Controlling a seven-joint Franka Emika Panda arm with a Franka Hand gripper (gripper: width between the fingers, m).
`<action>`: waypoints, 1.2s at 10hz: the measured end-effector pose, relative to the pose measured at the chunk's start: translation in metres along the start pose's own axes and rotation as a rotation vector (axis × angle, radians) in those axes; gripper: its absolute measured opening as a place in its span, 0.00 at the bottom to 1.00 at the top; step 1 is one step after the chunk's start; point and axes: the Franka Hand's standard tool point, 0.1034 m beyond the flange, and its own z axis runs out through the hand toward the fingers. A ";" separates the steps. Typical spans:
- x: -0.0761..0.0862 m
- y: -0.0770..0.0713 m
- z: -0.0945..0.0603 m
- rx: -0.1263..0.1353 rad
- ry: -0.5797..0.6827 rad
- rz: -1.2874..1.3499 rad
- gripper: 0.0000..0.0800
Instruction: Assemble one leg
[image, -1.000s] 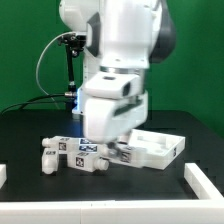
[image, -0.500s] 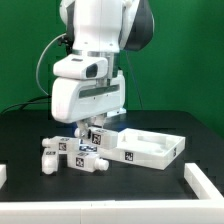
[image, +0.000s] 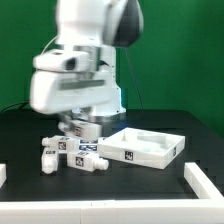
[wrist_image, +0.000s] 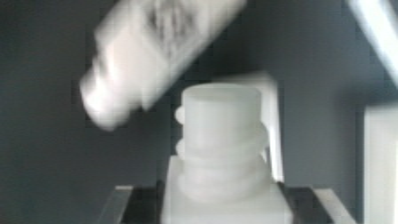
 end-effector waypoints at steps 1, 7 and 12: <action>-0.028 0.007 0.005 0.002 -0.011 0.047 0.36; -0.065 0.015 0.017 0.013 -0.019 0.110 0.36; -0.131 0.019 0.074 0.054 -0.071 0.208 0.36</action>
Offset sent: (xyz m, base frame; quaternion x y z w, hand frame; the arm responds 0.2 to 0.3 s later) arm 0.0000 0.0000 0.0000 0.0000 0.0000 0.0000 1.0000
